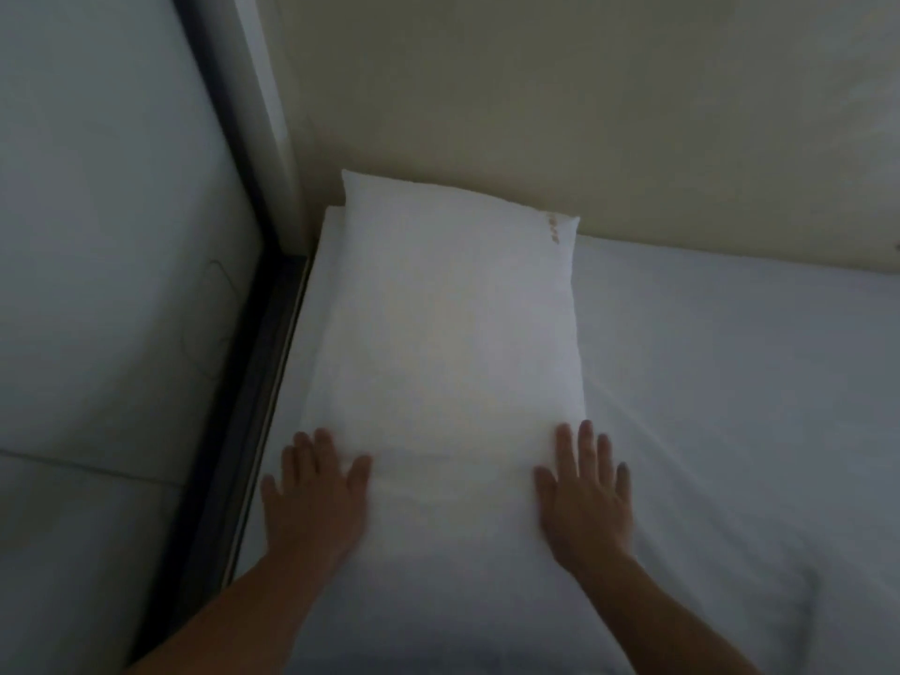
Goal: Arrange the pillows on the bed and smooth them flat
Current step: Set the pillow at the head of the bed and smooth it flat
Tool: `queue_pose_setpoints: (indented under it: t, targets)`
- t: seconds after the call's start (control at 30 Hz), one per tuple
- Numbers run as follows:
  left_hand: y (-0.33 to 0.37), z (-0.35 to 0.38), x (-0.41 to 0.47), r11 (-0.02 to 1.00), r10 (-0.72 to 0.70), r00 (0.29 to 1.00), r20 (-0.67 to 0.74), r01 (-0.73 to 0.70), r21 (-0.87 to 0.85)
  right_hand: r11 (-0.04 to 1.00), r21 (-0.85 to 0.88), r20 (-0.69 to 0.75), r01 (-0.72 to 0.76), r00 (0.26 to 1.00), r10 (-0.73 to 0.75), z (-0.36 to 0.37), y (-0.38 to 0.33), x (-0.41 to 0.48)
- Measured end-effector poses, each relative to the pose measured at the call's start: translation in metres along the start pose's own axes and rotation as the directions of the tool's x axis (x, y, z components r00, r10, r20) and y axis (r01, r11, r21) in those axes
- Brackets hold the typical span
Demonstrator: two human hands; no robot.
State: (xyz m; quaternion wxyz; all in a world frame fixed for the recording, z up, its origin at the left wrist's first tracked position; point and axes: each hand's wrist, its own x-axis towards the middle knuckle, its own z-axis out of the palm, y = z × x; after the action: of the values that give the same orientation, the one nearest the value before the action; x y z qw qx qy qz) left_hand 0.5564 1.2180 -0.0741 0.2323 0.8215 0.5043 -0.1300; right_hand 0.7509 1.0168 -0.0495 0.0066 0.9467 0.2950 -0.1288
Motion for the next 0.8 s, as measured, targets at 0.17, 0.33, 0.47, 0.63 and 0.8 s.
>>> queue_pose_setpoints:
  t: [0.17, 0.33, 0.47, 0.63, 0.8]
  targets:
    - [0.036, -0.02, -0.026, 0.94, 0.311, 0.92, -0.24, -0.335, -0.067, 0.971, 0.065, -0.102, 0.232, 0.969, -0.225, -0.026, -0.023, -0.028]
    - [0.075, 0.001, -0.045, 0.798, 0.603, 0.791, -0.104, -0.6, 0.06, 0.933, 0.045, 0.013, 0.357, 0.934, -0.358, 0.009, -0.043, -0.054]
    - [0.014, 0.028, -0.071, 0.957, 0.183, 0.982, 0.044, -0.188, 0.219, 1.0, 0.011, 0.194, -0.005, 0.981, 0.003, 0.031, 0.022, -0.075]
    - [-0.021, -0.011, -0.135, 0.977, -0.175, 0.981, -0.083, 0.184, 0.108, 0.988, 0.103, 0.152, 0.115, 0.98, -0.129, -0.016, 0.053, -0.116]
    - [0.036, -0.051, -0.189, 0.991, -0.132, 0.979, -0.153, 0.131, -0.015, 0.951, 0.112, 0.118, 0.289, 0.946, -0.301, -0.074, 0.051, -0.134]
